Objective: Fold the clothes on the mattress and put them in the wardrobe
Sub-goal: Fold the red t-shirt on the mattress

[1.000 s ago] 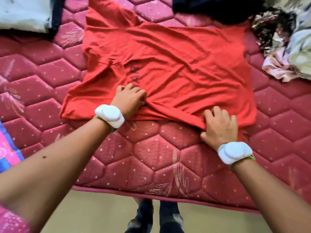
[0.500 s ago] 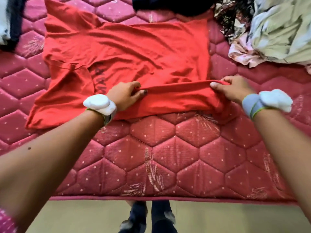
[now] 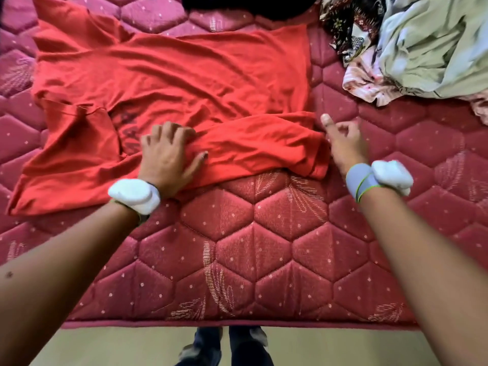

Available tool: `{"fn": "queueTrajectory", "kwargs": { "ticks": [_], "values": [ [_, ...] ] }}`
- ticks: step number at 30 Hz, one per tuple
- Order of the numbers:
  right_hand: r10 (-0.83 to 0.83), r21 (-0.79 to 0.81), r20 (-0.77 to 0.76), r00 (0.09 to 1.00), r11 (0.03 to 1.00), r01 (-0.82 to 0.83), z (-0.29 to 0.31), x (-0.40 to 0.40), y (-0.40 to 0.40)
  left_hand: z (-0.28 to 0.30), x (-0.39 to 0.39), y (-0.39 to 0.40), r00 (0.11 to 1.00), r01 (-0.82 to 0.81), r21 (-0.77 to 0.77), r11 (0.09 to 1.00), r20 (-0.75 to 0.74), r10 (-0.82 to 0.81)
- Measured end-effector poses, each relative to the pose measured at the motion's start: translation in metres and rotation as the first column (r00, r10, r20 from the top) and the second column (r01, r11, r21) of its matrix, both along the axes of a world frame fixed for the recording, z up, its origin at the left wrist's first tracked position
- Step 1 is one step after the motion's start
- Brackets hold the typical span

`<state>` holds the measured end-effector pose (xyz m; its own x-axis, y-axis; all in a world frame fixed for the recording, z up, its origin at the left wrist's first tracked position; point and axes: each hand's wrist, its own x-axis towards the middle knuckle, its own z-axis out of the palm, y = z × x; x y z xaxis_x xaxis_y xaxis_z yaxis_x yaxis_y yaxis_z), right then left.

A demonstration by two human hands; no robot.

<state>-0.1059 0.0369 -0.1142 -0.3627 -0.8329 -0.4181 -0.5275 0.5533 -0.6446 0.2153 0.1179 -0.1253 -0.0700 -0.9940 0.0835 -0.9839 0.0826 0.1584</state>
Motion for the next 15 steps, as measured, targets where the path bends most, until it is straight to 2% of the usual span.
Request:
{"fn": "queueTrajectory", "kwargs": {
  "ticks": [3,5,7,9,11,13,15],
  "values": [
    [0.178,0.087,-0.255,0.950,0.983,-0.161,-0.004,0.007,0.043,-0.002,-0.036,0.014,0.961,0.267,0.011,0.964,0.075,-0.267],
    [0.181,0.016,-0.355,0.917,0.982,-0.188,-0.010,0.017,0.062,-0.008,-0.053,0.018,0.938,0.322,0.044,0.946,0.118,-0.325],
    [0.040,-0.186,-0.233,0.972,0.979,-0.085,-0.008,0.023,0.058,-0.013,-0.064,0.018,0.950,0.274,0.037,0.961,0.145,-0.277],
    [-0.106,-0.352,-0.132,0.986,0.934,0.053,-0.001,0.019,0.042,-0.013,-0.068,0.015,0.957,0.259,-0.027,0.966,0.142,-0.252],
    [-0.132,-0.462,-0.232,0.964,0.887,0.010,0.010,0.005,0.030,-0.014,-0.070,0.013,0.930,0.364,-0.088,0.927,0.084,-0.357],
    [-0.011,-0.411,-0.444,0.896,0.891,-0.192,0.019,-0.014,0.026,-0.011,-0.066,0.015,0.883,0.469,-0.100,0.877,0.025,-0.469],
    [0.182,-0.208,-0.614,0.768,0.901,-0.380,0.020,-0.036,0.030,-0.012,-0.060,0.019,0.859,0.513,-0.037,0.858,0.016,-0.512]
  ]
}}
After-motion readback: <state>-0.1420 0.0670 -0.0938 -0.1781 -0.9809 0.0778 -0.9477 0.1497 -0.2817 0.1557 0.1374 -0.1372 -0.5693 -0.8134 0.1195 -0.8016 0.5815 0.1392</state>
